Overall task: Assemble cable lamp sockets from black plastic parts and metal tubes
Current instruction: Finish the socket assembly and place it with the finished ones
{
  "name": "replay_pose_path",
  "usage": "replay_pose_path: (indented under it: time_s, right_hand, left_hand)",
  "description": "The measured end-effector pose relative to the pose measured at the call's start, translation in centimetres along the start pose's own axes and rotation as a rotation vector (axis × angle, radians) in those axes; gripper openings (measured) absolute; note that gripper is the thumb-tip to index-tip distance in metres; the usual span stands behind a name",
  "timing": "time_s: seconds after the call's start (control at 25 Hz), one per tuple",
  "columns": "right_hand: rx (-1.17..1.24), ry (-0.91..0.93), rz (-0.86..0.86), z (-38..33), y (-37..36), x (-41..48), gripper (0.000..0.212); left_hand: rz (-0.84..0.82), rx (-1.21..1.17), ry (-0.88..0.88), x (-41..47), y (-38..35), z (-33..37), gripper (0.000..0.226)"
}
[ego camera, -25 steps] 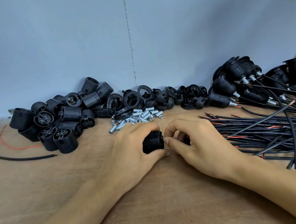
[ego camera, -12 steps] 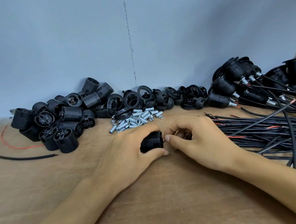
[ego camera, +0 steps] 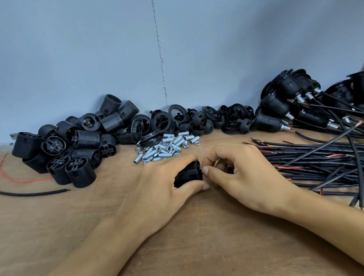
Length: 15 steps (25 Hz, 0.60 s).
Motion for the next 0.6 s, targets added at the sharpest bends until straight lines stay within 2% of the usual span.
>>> replay_pose_path:
  time_s: [0.6]
  right_hand:
    - [0.027, -0.025, -0.029, 0.1, 0.22, 0.04, 0.018]
  left_hand:
    - [-0.022, 0.003, 0.026, -0.02, 0.25, -0.19, 0.02]
Point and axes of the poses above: each hand's wrist, its own x-axis towards the middle knuckle, its own y-axis out of the back of the hand, z = x × y, the point moved 7 cm from there along x, towards the middle knuckle, and after that the axes turned 11 degrees about y, right-handed, at the moved point
